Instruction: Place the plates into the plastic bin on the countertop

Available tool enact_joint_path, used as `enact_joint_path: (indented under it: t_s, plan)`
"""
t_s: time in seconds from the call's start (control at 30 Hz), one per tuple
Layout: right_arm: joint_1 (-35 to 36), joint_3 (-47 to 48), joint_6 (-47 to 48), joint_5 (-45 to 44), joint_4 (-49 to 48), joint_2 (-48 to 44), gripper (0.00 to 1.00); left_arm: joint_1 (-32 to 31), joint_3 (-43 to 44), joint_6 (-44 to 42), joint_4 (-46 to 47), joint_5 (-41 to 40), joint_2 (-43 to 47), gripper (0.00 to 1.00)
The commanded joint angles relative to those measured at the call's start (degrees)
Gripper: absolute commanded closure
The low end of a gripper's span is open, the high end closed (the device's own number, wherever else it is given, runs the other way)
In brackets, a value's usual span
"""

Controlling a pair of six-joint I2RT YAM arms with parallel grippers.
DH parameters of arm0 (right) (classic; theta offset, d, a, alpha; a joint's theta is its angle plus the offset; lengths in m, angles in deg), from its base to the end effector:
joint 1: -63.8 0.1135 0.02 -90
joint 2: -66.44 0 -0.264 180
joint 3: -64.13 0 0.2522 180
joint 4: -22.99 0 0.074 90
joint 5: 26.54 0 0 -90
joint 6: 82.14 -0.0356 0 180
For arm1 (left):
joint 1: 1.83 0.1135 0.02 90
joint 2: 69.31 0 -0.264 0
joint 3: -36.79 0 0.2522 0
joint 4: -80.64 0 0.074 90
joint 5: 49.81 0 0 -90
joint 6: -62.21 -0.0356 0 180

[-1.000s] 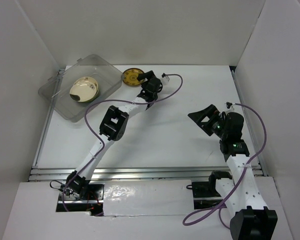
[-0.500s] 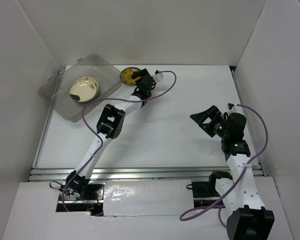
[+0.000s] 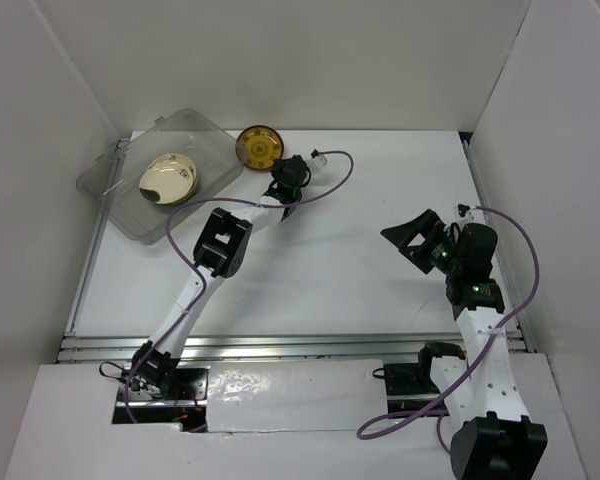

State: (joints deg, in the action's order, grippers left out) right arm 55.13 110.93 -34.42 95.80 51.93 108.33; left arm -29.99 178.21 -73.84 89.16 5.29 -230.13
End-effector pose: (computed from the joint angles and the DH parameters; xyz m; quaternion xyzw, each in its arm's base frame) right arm 0.1707 -0.0068 0.2690 0.2096 0.7925 0.3748 0.4330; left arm 0.5461 -0.2692 0.0970 0.2914 0.7018 0.3228 0.5642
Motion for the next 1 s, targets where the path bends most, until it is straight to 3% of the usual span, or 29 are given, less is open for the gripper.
enact_joint_path:
  t_s: [0.0,0.4,0.77,0.87,0.9,0.97]
  plan:
    - [-0.65,3.61,1.59,0.97,0.99,-0.14,0.0,0.21,-5.64,0.78,-0.15,0.62,0.5,0.98]
    - [-0.39,5.37,1.76,1.06,1.43,-0.23,0.01,-5.58,-15.59,-4.05,5.23,0.35,11.48,1.0]
    - [0.49,9.58,2.64,-0.69,6.44,-4.71,0.0,-14.72,-14.37,-5.99,-0.39,4.4,22.2,1.0]
    - [0.49,11.69,3.0,-1.14,8.98,-6.38,0.0,-15.43,-10.87,-2.22,-3.99,0.29,25.45,1.0]
    - [0.58,12.13,3.0,-1.14,9.25,-6.82,0.0,-14.82,-8.5,3.71,-9.48,-1.39,26.24,1.0]
    - [0.58,13.37,2.3,-0.35,9.34,-7.87,0.0,-13.77,4.66,16.43,-20.99,-6.4,25.55,1.0]
